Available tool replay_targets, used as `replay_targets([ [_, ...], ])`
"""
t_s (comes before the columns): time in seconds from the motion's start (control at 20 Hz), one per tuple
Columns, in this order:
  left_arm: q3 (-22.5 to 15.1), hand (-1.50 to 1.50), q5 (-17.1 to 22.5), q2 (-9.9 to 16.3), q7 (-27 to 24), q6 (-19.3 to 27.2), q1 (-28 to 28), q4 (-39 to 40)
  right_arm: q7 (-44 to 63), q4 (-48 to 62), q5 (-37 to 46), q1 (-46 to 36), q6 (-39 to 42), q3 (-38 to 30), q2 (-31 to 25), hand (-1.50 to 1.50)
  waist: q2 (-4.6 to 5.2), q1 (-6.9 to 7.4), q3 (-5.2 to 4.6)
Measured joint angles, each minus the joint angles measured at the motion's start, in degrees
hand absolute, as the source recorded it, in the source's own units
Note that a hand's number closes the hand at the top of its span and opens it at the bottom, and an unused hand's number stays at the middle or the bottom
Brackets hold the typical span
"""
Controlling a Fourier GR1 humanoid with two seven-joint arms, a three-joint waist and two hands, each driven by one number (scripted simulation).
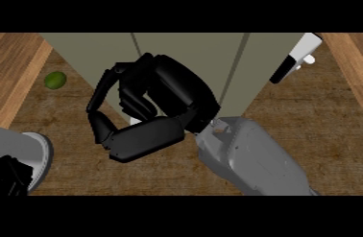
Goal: Pick up the wine, place it into the cabinet and close the cabinet
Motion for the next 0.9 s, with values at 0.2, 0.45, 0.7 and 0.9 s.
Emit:
replay_targets([
  [0.2, 1.3, 1.50, 0.1, -0.7, 2.0, -0.5, -1.4, 0.2, -2.1, 5.8, -0.7, -0.7, 3.0, -2.8, -0.6, 1.50, 0.04, -0.12, 0.02],
  [0.45, 1.6, 1.50, -1.5, -2.5, 2.8, -1.3, -0.8, -0.9, -4.6, 12.5, 0.5, -1.3, 7.5, -7.0, -0.9, 1.50, -0.07, -0.08, -0.02],
  [0.7, 2.5, 1.50, -1.3, -2.9, 5.2, -1.0, -1.7, -2.1, -8.3, 18.5, 1.3, -3.1, 13.6, -9.3, -1.1, 1.50, -0.95, 0.33, -0.18],
  [0.9, 3.0, 1.50, -1.8, -3.3, 4.2, -2.4, -0.9, -1.2, -10.5, 21.6, 0.9, -4.2, 18.6, -9.7, -1.2, 1.50, -1.36, 1.09, -0.66],
])
